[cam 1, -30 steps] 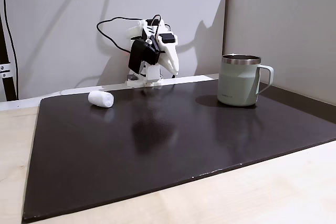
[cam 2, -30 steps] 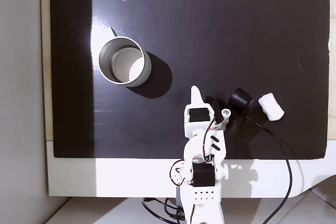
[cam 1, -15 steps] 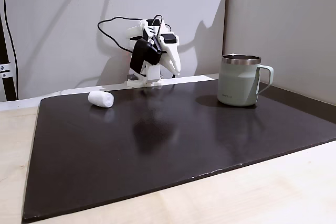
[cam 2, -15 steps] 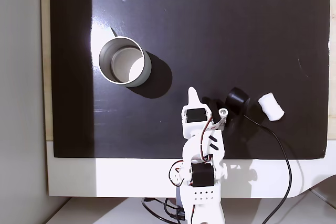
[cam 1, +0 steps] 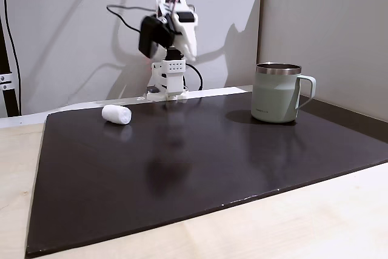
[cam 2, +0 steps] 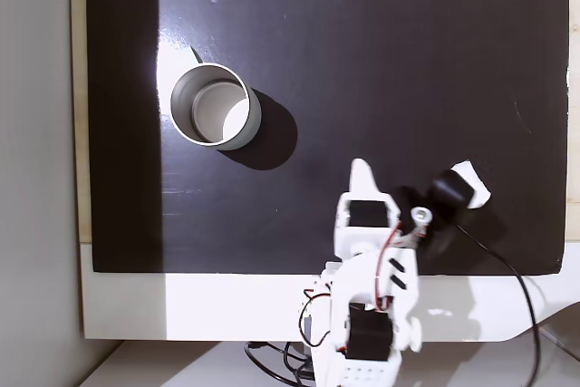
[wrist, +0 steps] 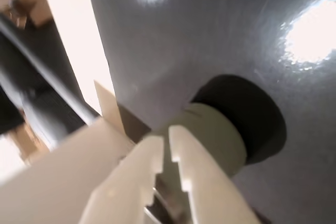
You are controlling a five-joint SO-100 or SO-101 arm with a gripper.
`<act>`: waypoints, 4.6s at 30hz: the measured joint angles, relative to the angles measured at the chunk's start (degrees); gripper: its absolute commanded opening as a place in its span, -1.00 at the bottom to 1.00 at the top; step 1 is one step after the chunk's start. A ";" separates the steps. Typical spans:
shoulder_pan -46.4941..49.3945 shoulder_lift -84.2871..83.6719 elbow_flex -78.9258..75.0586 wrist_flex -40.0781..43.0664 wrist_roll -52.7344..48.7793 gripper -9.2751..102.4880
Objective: Grasp a gauze and put it in the cup.
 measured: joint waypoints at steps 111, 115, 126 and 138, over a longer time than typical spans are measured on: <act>6.24 -78.93 -86.13 38.76 11.34 -0.83; -3.78 -82.97 -93.69 38.76 12.57 -0.83; -28.13 -93.96 -105.29 38.85 12.48 -0.83; -34.63 -99.49 -105.56 38.85 11.43 -0.83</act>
